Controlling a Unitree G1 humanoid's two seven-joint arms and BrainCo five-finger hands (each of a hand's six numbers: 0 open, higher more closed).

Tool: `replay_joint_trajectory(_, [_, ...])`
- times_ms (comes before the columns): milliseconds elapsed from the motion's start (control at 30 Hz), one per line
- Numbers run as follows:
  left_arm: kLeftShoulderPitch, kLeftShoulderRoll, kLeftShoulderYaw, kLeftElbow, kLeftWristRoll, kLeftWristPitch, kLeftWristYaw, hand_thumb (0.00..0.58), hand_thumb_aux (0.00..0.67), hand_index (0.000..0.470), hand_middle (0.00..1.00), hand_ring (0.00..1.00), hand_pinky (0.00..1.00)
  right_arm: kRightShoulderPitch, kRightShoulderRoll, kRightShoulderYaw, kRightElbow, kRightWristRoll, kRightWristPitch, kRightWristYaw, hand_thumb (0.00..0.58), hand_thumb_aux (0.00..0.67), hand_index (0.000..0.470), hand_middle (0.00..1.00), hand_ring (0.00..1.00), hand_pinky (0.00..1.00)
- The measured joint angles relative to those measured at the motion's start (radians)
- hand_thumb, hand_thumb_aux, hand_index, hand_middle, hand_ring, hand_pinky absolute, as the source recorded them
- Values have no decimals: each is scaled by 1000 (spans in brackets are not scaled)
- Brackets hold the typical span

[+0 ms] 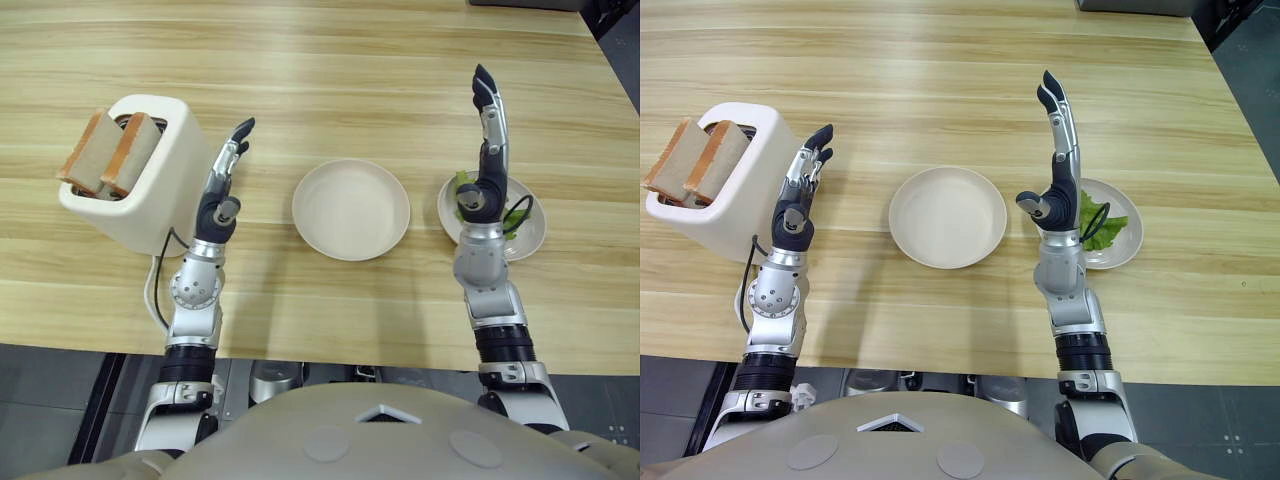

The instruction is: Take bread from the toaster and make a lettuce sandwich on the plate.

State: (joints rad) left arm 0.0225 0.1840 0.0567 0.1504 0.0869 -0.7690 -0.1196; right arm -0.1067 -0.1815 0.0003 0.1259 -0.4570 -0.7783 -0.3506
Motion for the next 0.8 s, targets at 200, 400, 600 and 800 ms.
replay_joint_trajectory(200, [35, 130, 294, -339, 201, 39, 115, 0, 0, 0, 0, 0, 0, -2, -2, 5, 2, 0, 5, 2, 0, 0, 0, 0, 0, 0])
replay_joint_trajectory(400, [74, 438, 546, -394, 203, 266, 30, 0, 0, 0, 0, 0, 0, 16, 0, 3, -3, 0, 22, 3, 0, 0, 0, 0, 0, 0])
replay_joint_trajectory(600, [153, 627, 580, -112, 266, 346, -15, 0, 0, 0, 0, 0, 0, 44, 1, -13, -31, 0, 42, -1, 0, 0, 0, 0, 0, 0])
replay_joint_trajectory(800, [134, 709, 458, 163, 341, 351, 1, 0, 0, 0, 0, 0, 0, 51, 0, -30, -34, 8, 44, -6, 0, 0, 0, 0, 0, 0])
